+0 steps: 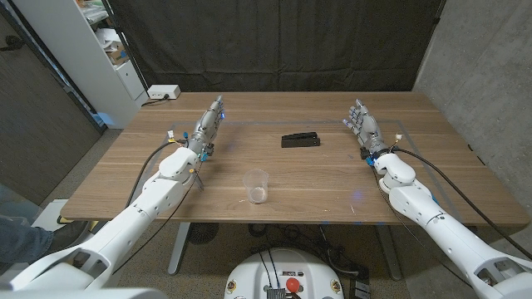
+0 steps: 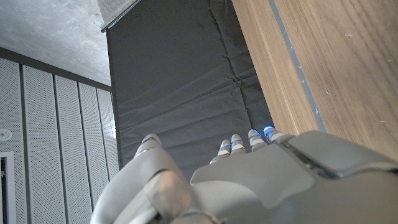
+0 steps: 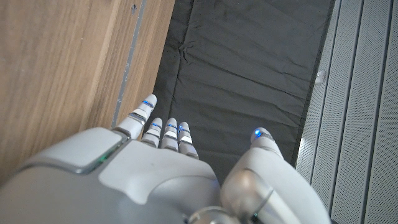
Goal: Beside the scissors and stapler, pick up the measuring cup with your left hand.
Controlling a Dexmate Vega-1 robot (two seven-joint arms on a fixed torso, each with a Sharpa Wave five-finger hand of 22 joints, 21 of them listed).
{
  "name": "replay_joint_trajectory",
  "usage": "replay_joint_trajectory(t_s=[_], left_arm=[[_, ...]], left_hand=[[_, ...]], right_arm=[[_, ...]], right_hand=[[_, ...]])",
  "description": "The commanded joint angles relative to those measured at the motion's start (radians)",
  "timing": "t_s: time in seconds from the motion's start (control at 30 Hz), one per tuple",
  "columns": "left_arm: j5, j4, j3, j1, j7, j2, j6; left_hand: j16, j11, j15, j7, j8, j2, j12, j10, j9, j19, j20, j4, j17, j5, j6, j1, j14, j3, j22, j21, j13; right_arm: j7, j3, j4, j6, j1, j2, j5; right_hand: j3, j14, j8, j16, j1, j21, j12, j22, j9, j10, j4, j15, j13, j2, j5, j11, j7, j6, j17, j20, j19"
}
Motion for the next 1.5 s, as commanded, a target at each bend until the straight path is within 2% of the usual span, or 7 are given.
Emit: replay_joint_trajectory(t_s=[0.03, 0.53, 0.63, 0.9, 0.97, 1.1, 1.5], left_arm=[[0.023, -0.05, -0.01, 0.045, 0.012, 0.032, -0.025], [0.06, -0.109, -0.019, 0.092, 0.036, 0.053, -0.059], [0.053, -0.113, -0.026, 0.106, 0.035, 0.054, -0.072], [0.066, -0.142, -0.037, 0.142, 0.044, 0.069, -0.095], [0.04, -0.118, -0.04, 0.144, 0.018, 0.047, -0.137], [0.077, -0.11, -0.042, 0.158, 0.046, 0.034, -0.184], [0.1, -0.14, -0.053, 0.186, 0.066, 0.065, -0.163]], left_hand=[[0.007, -0.008, -0.004, 0.0, 0.005, 0.0, 0.008, 0.004, 0.003, -0.073, 0.007, -0.003, 0.003, 0.006, 0.011, 0.013, -0.008, 0.004, 0.004, 0.004, 0.002], [0.005, -0.038, -0.026, -0.02, 0.007, 0.004, 0.011, 0.018, 0.004, -0.084, 0.017, -0.018, 0.003, 0.005, 0.027, 0.033, -0.001, 0.01, 0.004, 0.002, 0.003], [0.007, -0.035, -0.024, -0.02, 0.007, 0.004, 0.012, 0.023, 0.004, -0.085, 0.029, -0.022, 0.003, 0.004, 0.03, 0.038, 0.008, 0.01, 0.004, 0.002, 0.003], [0.007, -0.033, -0.022, -0.018, 0.008, 0.003, 0.014, 0.033, 0.004, -0.084, 0.015, -0.03, 0.002, 0.004, 0.04, 0.046, 0.014, 0.012, 0.004, 0.004, 0.003], [0.007, -0.033, -0.023, -0.018, 0.008, 0.003, 0.014, 0.034, 0.004, -0.081, 0.014, -0.031, 0.002, 0.003, 0.042, 0.048, 0.015, 0.012, 0.004, 0.005, 0.003], [0.009, -0.033, -0.023, -0.017, 0.009, 0.003, 0.016, 0.041, 0.004, -0.074, 0.014, -0.034, 0.002, 0.003, 0.048, 0.051, 0.023, 0.012, 0.004, 0.008, 0.003], [0.011, -0.034, -0.025, -0.017, 0.01, 0.003, 0.018, 0.054, 0.005, -0.065, 0.018, -0.041, 0.002, 0.003, 0.062, 0.059, 0.037, 0.013, 0.004, 0.011, 0.004]], right_arm=[[-0.023, 0.013, -0.032, 0.011, -0.032, -0.009, -0.004], [-0.04, 0.019, -0.039, 0.029, -0.047, -0.006, -0.011], [-0.055, 0.02, -0.049, 0.027, -0.053, -0.01, -0.022], [-0.066, 0.026, -0.059, 0.032, -0.063, -0.012, -0.024], [-0.066, 0.027, -0.06, 0.031, -0.063, -0.011, -0.021], [-0.08, 0.028, -0.065, 0.028, -0.065, -0.011, -0.03], [-0.079, 0.017, -0.053, 0.018, -0.049, -0.001, -0.034]], right_hand=[[-0.001, 0.003, 0.007, 0.003, 0.007, 0.007, 0.004, 0.005, 0.004, 0.005, -0.003, 0.002, 0.004, -0.003, 0.01, 0.005, 0.002, 0.005, 0.001, 0.0, 0.008], [-0.003, 0.007, 0.007, 0.003, 0.009, 0.008, 0.004, 0.005, 0.004, 0.011, -0.006, 0.001, 0.004, -0.004, 0.014, 0.005, 0.003, 0.01, -0.001, 0.0, 0.011], [-0.003, 0.008, 0.008, 0.003, 0.009, 0.008, 0.005, 0.005, 0.004, 0.013, -0.006, 0.002, 0.004, -0.004, 0.016, 0.004, 0.002, 0.013, -0.001, 0.001, 0.011], [-0.002, 0.011, 0.009, 0.004, 0.01, 0.008, 0.005, 0.005, 0.004, 0.017, -0.005, 0.001, 0.004, 0.003, 0.02, 0.001, 0.004, 0.021, -0.002, -0.004, 0.013], [-0.003, 0.011, 0.009, 0.004, 0.01, 0.008, 0.005, 0.005, 0.004, 0.018, -0.006, 0.001, 0.004, 0.003, 0.02, 0.001, 0.004, 0.021, -0.002, -0.005, 0.013], [-0.003, 0.012, 0.009, 0.004, 0.01, 0.008, 0.005, 0.005, 0.004, 0.018, -0.006, 0.0, 0.004, 0.003, 0.021, 0.001, 0.005, 0.021, -0.002, -0.004, 0.012], [-0.004, 0.012, 0.008, 0.003, 0.013, 0.006, 0.004, 0.005, 0.003, 0.02, -0.008, -0.001, 0.004, 0.002, 0.025, -0.002, -0.001, 0.024, -0.003, -0.001, 0.009]])
